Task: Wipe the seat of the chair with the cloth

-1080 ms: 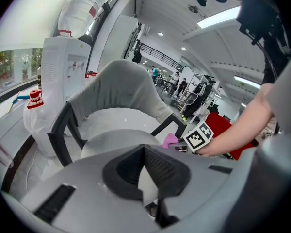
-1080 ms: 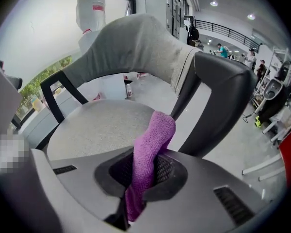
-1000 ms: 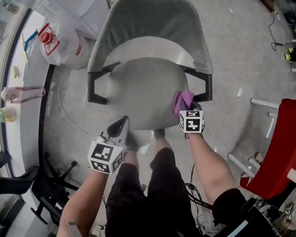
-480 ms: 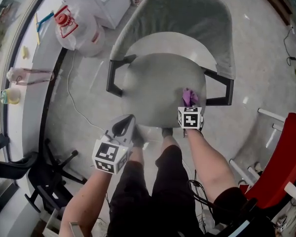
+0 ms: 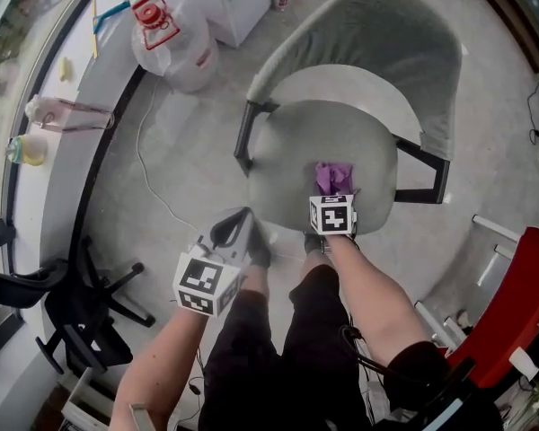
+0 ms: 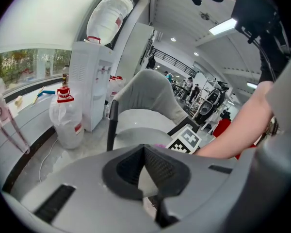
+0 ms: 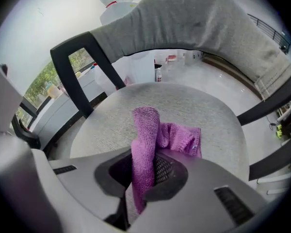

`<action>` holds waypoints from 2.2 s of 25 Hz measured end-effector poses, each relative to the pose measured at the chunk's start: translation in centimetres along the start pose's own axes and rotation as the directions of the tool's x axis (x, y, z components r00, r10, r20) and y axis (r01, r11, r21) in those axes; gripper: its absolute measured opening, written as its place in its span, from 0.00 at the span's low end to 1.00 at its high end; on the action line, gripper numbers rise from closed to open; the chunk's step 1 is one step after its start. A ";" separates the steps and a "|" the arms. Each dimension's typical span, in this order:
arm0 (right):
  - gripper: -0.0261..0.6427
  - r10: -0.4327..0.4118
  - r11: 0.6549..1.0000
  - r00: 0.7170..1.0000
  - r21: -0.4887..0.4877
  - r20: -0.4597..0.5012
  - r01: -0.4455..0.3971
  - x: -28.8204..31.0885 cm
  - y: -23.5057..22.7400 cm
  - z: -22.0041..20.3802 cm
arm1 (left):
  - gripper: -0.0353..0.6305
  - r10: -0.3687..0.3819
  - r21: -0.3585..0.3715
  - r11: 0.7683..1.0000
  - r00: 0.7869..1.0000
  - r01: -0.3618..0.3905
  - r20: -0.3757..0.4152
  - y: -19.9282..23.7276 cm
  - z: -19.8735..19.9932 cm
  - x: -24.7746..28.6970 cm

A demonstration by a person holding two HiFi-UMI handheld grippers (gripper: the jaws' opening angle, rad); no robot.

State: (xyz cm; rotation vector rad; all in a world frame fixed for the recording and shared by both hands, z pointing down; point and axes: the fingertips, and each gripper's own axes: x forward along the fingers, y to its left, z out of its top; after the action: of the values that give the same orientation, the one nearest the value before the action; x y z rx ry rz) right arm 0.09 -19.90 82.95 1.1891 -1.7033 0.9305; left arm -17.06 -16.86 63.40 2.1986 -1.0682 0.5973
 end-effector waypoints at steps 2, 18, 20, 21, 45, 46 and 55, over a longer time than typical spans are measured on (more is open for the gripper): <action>0.09 0.034 0.999 0.999 -0.003 0.002 -0.034 0.4 2.0 0.7 | 0.05 0.010 -0.004 1.000 1.000 -0.009 0.004 0.6 -0.1 -0.5; 0.09 0.393 0.916 0.915 0.044 0.088 -0.398 0.3 15.1 6.1 | 0.05 0.059 -0.022 0.998 0.998 -0.058 0.004 2.5 -0.1 -2.7; 0.09 0.395 0.913 0.909 0.050 0.130 -0.404 -0.9 13.7 6.6 | 0.05 0.048 -0.015 0.999 0.999 -0.048 0.002 1.9 0.1 -2.1; 0.09 0.391 0.914 0.907 0.054 0.154 -0.403 -1.6 12.7 6.9 | 0.05 0.039 -0.010 0.999 0.999 -0.039 0.001 1.5 0.3 -1.6; 0.09 -0.095 0.963 0.959 0.269 0.269 0.020 -11.2 -19.7 2.0 | 0.05 -0.155 0.095 0.983 0.987 0.158 -0.045 -12.7 6.2 9.5; 0.09 -0.104 0.967 0.961 0.254 0.256 0.037 -11.1 -19.8 1.9 | 0.05 -0.155 0.095 0.983 0.987 0.159 -0.046 -12.9 6.3 9.8; 0.09 -0.115 0.972 0.977 0.225 0.180 0.073 -7.6 -19.2 1.8 | 0.05 -0.146 0.089 0.985 0.988 0.150 -0.049 -12.7 6.6 11.1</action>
State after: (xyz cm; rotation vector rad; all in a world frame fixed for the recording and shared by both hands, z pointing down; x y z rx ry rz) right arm 19.57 -24.28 77.35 1.5349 -1.7092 0.9884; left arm 0.42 -21.25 61.50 2.3104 -0.8621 0.6342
